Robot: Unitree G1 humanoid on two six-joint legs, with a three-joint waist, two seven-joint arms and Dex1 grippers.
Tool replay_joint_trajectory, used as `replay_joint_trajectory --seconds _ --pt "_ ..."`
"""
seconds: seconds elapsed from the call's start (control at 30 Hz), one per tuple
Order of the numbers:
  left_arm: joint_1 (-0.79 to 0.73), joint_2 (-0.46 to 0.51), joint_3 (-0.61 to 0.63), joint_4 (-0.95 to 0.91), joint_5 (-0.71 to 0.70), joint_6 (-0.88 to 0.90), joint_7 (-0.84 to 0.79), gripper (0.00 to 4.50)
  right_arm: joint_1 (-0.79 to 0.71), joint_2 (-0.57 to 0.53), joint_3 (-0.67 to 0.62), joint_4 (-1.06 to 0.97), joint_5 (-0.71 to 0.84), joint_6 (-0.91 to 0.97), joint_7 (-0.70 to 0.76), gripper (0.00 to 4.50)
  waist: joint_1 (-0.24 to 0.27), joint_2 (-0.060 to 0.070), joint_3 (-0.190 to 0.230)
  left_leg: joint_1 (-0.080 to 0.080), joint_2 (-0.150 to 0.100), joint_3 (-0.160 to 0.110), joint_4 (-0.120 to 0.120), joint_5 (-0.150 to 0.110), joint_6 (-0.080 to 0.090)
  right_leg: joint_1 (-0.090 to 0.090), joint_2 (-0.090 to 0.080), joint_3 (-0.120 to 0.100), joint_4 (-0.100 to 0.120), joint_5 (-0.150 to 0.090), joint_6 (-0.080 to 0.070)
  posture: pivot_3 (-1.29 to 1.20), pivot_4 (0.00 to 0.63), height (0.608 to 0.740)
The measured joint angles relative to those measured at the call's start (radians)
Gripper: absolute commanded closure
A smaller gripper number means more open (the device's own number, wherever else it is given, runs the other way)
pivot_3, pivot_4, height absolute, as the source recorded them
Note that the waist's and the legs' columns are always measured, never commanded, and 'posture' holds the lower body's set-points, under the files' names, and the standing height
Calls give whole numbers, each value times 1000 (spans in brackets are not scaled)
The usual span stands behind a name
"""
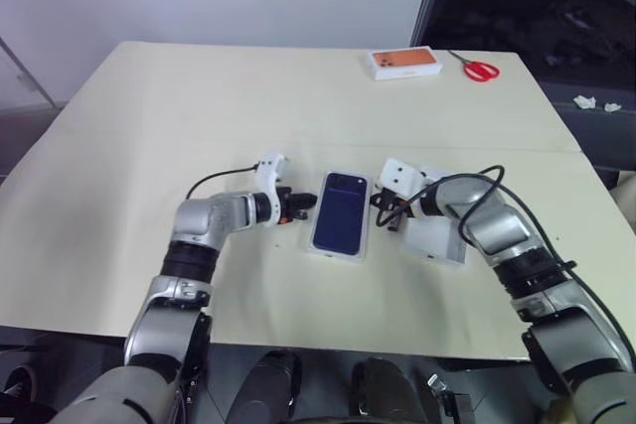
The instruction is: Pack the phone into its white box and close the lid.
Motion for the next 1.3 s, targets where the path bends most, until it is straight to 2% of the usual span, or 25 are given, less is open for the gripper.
replay_joint_trajectory --seconds 0.27,0.57,1.3 --pt "-57 -56 -7 96 60 -48 -40 4466 -8 -14 -30 55 -24 -29 -8 4500 -2 0 0 0 -1 -1 0 2 -3 1 0 -1 0 0 1 0 150 740" --pt "-56 -52 -7 101 88 -75 -75 4466 6 -14 -39 21 -35 -11 3 4500 -6 0 0 0 0 -1 0 2 -3 0 0 -1 0 0 1 0 150 740" --pt "-72 -57 41 178 100 -168 -47 4466 9 -12 -31 -31 -52 34 50 4500 -31 0 0 0 1 -1 -1 1 -2 -1 0 -1 1 0 1 0 150 740"
